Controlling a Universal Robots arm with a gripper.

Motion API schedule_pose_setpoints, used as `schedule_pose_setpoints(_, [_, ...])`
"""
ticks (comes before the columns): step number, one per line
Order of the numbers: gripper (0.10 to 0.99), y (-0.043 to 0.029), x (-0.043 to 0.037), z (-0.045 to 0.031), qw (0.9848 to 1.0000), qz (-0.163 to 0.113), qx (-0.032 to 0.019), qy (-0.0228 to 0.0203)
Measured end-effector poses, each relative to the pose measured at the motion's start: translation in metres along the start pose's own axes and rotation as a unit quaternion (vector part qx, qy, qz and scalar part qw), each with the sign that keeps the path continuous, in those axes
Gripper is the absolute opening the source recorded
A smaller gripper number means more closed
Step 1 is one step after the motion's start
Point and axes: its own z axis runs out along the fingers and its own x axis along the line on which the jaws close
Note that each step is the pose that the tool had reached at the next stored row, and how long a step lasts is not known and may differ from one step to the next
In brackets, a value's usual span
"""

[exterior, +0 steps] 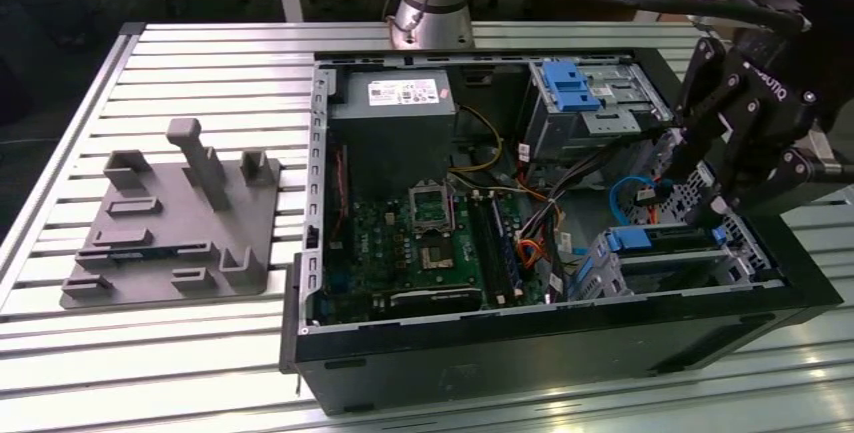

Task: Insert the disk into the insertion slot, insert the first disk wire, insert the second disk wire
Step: 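Insert the first disk wire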

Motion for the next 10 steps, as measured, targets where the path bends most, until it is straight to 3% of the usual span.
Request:
schedule_pose_setpoints(3, [0.557, 0.0005, -0.0044, 0.0003, 0.9998, 0.0, 0.0158, 0.0086])
schedule_pose_setpoints(5, [0.557, 0.0006, -0.0053, 0.0006, 0.9996, -0.002, 0.0232, 0.0162])
schedule_pose_setpoints(8, [0.557, 0.0007, -0.0076, 0.0018, 0.9991, -0.004, 0.0262, 0.032])
schedule_pose_setpoints(9, [0.557, 0.0009, -0.01, 0.0026, 0.999, -0.004, 0.0266, 0.0355])
schedule_pose_setpoints(10, [0.557, 0.0011, -0.0134, 0.003, 0.999, -0.004, 0.0267, 0.0363])
